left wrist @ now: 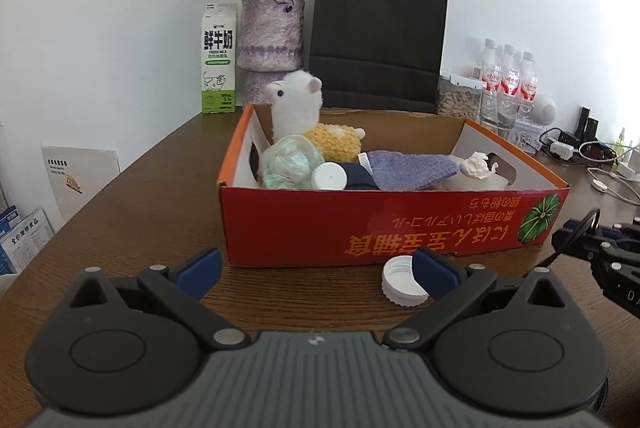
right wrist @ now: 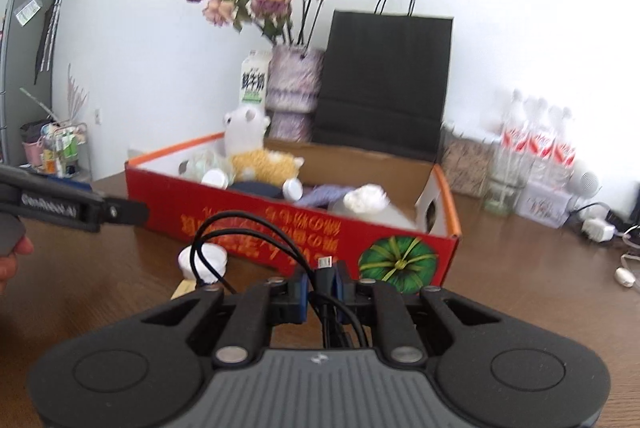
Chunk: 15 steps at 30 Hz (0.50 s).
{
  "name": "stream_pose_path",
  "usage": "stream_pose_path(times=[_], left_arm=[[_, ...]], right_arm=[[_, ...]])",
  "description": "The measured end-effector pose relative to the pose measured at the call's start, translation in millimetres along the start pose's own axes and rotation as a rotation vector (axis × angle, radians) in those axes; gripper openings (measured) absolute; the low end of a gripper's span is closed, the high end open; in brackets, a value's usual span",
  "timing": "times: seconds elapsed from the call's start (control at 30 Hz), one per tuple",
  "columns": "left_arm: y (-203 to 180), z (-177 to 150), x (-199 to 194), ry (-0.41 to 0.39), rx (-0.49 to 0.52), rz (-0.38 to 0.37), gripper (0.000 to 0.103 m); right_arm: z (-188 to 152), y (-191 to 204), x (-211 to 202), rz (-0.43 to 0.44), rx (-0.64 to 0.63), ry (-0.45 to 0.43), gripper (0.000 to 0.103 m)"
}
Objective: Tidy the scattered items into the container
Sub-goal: 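Grasp the large white cap with left tool while right tool grasps a black cable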
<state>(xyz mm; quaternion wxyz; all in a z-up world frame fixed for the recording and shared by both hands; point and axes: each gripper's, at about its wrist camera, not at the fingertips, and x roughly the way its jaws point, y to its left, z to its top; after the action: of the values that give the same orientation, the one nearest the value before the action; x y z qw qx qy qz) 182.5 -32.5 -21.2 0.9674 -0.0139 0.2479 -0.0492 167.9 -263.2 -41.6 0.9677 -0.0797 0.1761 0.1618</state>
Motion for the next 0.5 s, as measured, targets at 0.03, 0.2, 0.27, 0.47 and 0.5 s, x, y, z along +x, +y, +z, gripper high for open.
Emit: stream_pose_path(times=[0.03, 0.2, 0.27, 0.47, 0.5], left_arm=[[-5, 0, 5, 0.007, 0.01, -0.003, 0.103], [-30, 2, 30, 0.074, 0.06, -0.008, 0.103], [-37, 3, 40, 0.095, 0.065, 0.0, 0.103], [-46, 3, 55, 0.128, 0.036, 0.01, 0.103], [-47, 2, 56, 0.134, 0.034, 0.006, 0.103]], right_arm=[[1, -4, -2, -0.019, 0.011, -0.013, 0.012], [7, -24, 3, -0.079, 0.069, -0.052, 0.012], [9, -32, 6, -0.073, 0.085, -0.065, 0.012], [5, -46, 12, -0.044, 0.145, -0.062, 0.012], [4, -46, 12, -0.045, 0.147, -0.059, 0.012]])
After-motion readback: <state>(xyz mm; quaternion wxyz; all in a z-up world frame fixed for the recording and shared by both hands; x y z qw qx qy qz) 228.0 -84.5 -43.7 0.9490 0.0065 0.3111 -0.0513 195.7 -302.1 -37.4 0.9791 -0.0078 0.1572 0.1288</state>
